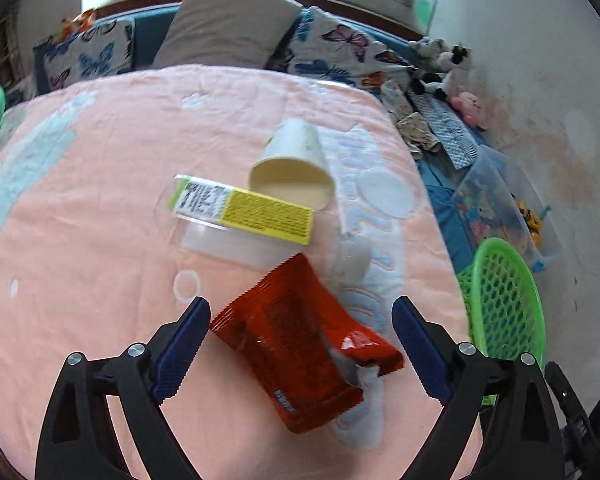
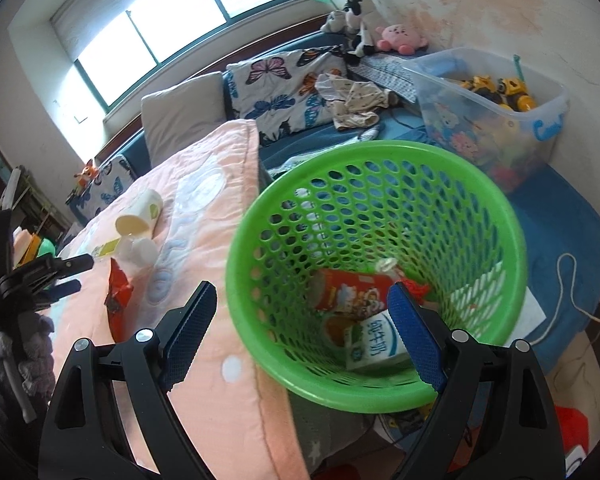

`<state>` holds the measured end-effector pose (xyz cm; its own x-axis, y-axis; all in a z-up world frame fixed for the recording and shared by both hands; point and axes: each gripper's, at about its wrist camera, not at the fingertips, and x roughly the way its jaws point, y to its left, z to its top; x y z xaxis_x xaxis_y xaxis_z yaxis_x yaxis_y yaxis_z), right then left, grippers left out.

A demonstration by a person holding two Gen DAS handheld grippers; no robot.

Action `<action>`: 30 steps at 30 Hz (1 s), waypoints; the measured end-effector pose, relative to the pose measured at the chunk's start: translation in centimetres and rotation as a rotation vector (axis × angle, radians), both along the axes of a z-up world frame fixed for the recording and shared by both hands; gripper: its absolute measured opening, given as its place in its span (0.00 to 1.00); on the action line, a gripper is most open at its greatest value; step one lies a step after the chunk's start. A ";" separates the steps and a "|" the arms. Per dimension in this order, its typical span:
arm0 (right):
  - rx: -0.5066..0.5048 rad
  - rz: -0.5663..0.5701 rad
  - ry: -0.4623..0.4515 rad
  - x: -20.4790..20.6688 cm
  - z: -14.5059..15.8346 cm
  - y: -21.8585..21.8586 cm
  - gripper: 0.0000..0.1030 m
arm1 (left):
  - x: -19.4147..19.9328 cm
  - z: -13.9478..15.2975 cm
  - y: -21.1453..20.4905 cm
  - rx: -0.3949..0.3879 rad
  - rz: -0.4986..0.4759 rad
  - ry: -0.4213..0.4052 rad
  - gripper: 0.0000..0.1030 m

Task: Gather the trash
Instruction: 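Move the left tool to the red snack wrapper and grasp it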

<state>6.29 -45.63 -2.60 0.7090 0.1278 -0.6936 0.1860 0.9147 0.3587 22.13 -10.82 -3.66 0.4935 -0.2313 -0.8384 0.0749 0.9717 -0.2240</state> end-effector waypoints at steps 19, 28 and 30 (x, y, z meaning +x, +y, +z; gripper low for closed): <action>0.003 0.067 0.022 1.9 -1.0 1.6 0.84 | 2.2 -5.1 1.4 -0.079 0.208 0.221 0.90; 0.000 0.093 0.034 2.9 -1.3 2.6 0.84 | 2.8 -6.2 0.6 -0.053 0.242 0.263 0.90; -0.002 0.102 0.036 3.2 -1.4 2.8 0.84 | 2.6 -6.3 0.4 -0.037 0.225 0.250 0.90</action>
